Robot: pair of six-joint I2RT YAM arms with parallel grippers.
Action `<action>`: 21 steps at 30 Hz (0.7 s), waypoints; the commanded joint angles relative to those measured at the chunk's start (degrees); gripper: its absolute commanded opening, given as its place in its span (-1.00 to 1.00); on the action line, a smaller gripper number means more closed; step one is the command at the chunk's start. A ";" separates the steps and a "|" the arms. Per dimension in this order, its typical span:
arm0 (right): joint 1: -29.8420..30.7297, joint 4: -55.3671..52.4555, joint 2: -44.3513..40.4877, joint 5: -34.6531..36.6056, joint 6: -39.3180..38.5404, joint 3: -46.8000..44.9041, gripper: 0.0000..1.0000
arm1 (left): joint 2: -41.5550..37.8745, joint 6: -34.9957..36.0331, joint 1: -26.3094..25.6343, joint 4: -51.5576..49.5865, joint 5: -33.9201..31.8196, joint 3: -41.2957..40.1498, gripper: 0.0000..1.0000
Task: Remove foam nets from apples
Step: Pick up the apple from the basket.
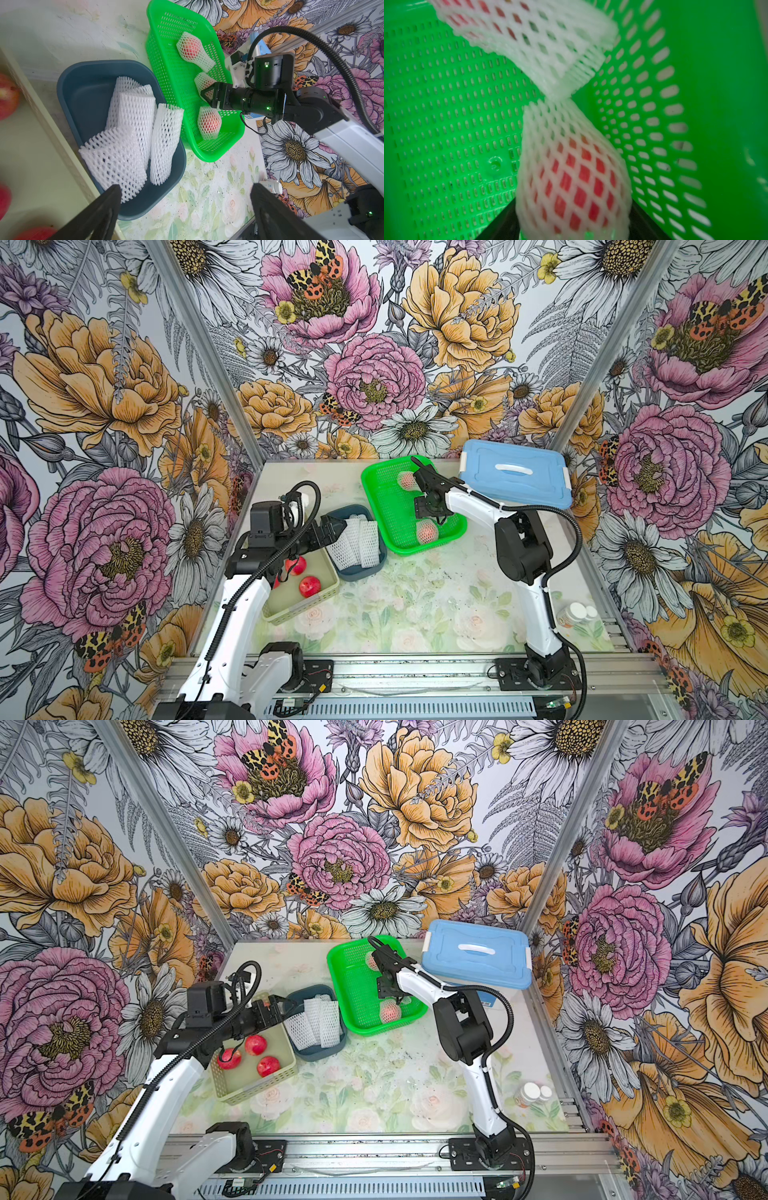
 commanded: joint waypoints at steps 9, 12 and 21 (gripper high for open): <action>0.69 0.45 0.90 5.59 -2.05 4.14 0.19 | -0.16 1.42 -1.08 0.23 1.06 -0.73 0.98; 1.23 1.34 -0.57 6.35 -4.78 5.07 0.17 | -0.18 1.45 -1.31 0.23 1.15 -0.75 0.98; 2.25 5.12 -8.45 2.35 -9.64 3.24 0.12 | -0.71 1.45 -2.59 0.24 1.28 -0.53 0.98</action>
